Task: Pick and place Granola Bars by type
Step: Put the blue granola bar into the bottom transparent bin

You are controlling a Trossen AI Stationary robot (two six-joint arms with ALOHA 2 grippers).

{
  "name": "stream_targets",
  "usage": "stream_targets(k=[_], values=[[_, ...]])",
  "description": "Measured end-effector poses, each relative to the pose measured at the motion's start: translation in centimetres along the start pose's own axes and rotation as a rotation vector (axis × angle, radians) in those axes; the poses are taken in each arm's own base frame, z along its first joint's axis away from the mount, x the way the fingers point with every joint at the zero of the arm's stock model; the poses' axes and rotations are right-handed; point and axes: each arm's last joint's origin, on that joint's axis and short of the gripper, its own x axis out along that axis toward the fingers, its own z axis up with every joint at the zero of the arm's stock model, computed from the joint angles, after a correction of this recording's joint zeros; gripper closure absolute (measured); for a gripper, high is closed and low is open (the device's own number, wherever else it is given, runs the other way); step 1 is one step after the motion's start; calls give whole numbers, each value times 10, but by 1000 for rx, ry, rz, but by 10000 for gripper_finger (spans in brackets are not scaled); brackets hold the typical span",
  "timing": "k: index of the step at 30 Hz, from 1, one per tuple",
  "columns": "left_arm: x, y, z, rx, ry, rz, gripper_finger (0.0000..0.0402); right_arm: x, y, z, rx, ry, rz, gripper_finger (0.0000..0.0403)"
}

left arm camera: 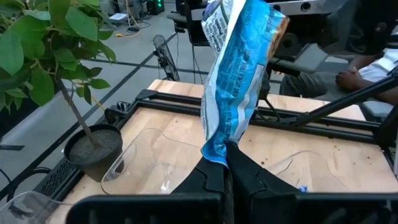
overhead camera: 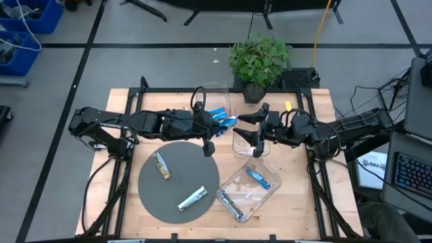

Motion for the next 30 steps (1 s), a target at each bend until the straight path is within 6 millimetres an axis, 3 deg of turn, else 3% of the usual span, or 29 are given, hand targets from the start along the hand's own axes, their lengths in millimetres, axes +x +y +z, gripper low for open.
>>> stream_targets(k=[6, 20, 30], values=[[0, 0, 0, -4, 0, 1, 401, 0, 0, 0, 2, -2, 0, 207], [0, 0, 0, -24, 3, -9, 401, 15, 6, -17, 7, 29, 70, 393], [0, 0, 0, -26, 2, -8, 401, 17, 7, -18, -4, 17, 72, 402]])
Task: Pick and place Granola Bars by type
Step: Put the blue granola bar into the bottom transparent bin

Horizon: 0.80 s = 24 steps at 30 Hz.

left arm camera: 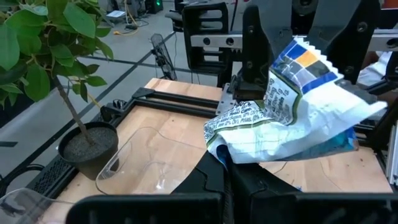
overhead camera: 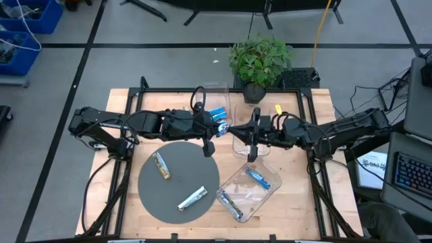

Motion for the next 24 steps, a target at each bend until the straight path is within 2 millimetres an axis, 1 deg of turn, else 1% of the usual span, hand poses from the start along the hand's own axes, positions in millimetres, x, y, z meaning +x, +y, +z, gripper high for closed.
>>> stream_targets(k=[2, 5, 7, 10, 14, 17, 20, 24], values=[[0, 0, 0, 0, -1, -1, 401, 0, 0, 1, -20, -6, 1, 398], [0, 0, 0, -2, -1, -1, 401, -4, 0, 6, -43, -20, 15, 376], [0, 0, 0, -2, 2, -12, 401, -9, 0, 13, -23, -36, 50, 351], [0, -1, 0, -11, 5, -16, 401, -14, -2, 19, -26, -56, 58, 303], [0, -1, 0, -34, 2, -16, 401, -16, 0, 18, -62, -37, 63, 238], [0, -1, 1, -83, -11, -19, 401, -14, 1, 17, -72, -34, 68, 194], [0, -2, 3, -86, -25, -39, 401, -13, 0, 14, -82, -22, 63, 161], [0, -3, 4, -80, -34, -62, 401, -13, -1, 16, -86, -38, 57, 139]])
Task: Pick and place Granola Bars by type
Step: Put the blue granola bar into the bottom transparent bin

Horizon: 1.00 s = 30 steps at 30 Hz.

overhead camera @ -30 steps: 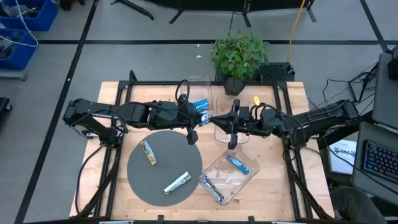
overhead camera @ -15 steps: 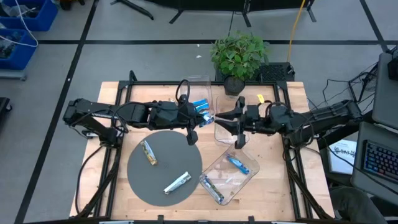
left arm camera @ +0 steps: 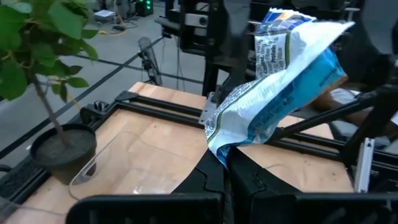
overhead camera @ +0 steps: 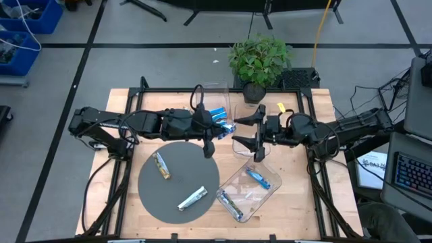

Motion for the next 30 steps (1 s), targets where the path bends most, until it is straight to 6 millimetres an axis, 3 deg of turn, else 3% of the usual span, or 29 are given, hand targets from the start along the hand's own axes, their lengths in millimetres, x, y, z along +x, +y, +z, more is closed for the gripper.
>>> stream_targets(k=[16, 21, 30], values=[[12, -3, -8, 6, 26, -12, 401, 13, 0, -11, 12, -10, -15, 149], [10, -4, -5, 2, 7, -15, 401, 13, -1, -10, 5, -16, -16, 213], [10, -4, -5, 5, 1, -16, 400, 13, -1, -12, -33, -1, -15, 370]])
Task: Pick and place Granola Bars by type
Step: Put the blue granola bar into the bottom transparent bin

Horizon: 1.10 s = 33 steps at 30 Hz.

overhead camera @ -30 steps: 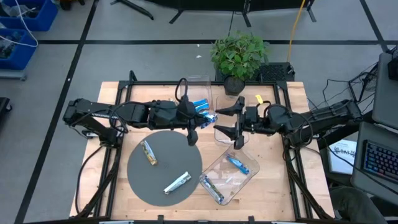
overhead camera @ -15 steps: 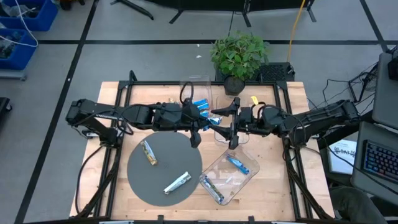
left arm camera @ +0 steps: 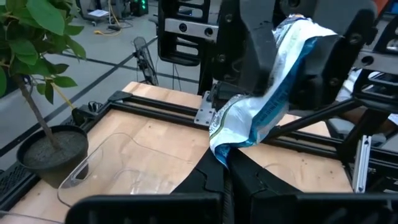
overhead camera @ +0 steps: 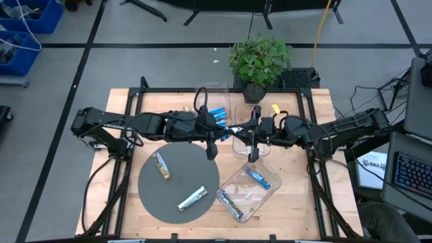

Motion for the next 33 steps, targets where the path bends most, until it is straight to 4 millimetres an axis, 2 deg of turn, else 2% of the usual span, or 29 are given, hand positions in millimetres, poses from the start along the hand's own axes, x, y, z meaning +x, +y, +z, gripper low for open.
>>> stream_targets(k=[5, 10, 19, 25, 29, 33], values=[[0, 0, 0, -2, 1, -11, 381, -1, 0, 1, -35, 0, -1, 379], [0, 0, 0, 34, 0, -5, 339, -7, -2, 6, -49, 4, -2, 382], [0, 3, -2, 77, 26, 8, 215, -34, -17, 24, -34, 71, -28, 384], [-3, 16, -7, 85, 113, 51, 127, -46, -30, 24, -10, 169, -66, 385], [-11, 24, -7, 85, 170, 78, 78, -48, -36, 22, 8, 250, -49, 385], [-24, 32, -8, 80, 235, 101, 47, -38, -41, 23, -29, 423, -74, 386]])
